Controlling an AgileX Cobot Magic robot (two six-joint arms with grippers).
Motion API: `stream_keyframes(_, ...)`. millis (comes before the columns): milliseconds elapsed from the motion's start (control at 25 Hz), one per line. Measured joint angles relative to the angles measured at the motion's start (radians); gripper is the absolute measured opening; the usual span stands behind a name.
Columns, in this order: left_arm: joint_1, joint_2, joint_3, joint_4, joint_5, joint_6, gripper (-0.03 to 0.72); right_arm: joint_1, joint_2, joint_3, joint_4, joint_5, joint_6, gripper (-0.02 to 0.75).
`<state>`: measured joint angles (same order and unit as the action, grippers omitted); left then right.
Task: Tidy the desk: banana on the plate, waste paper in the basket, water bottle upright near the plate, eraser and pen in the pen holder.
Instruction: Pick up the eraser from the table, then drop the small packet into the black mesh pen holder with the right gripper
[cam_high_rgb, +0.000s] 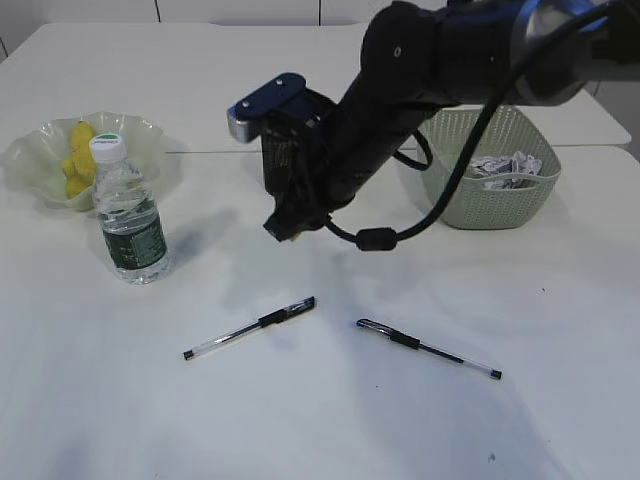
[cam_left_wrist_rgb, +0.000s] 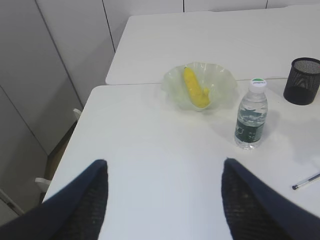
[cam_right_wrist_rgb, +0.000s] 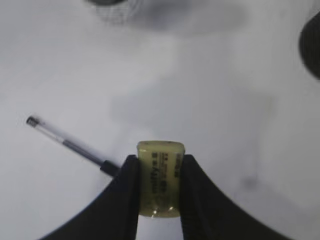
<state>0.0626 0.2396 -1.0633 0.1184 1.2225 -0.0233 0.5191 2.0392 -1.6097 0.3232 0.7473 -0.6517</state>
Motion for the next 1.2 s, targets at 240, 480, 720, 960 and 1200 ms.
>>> stream_keyframes(240, 0.0, 0.0, 0.0, 0.0, 0.0, 0.0, 0.494, -0.024, 0.0, -0.065, -0.002, -0.152, 0.035, 0.164)
stream_keyframes(480, 0.0, 0.0, 0.0, 0.0, 0.004, 0.0, 0.494, -0.103, 0.001, -0.066, -0.002, -0.317, 0.139, 0.164)
stream_keyframes(720, 0.0, 0.0, 0.0, 0.0, 0.006, 0.0, 0.494, -0.183, 0.002, -0.066, 0.034, -0.509, 0.199, 0.164)
stream_keyframes(960, 0.0, 0.0, 0.0, 0.0, 0.009, 0.0, 0.492, -0.187, 0.055, -0.079, 0.044, -0.61, 0.202, 0.164)
stream_keyframes(1200, 0.0, 0.0, 0.0, -0.014, 0.009, 0.0, 0.492, -0.187, 0.14, -0.141, 0.099, -0.614, 0.203, 0.164)
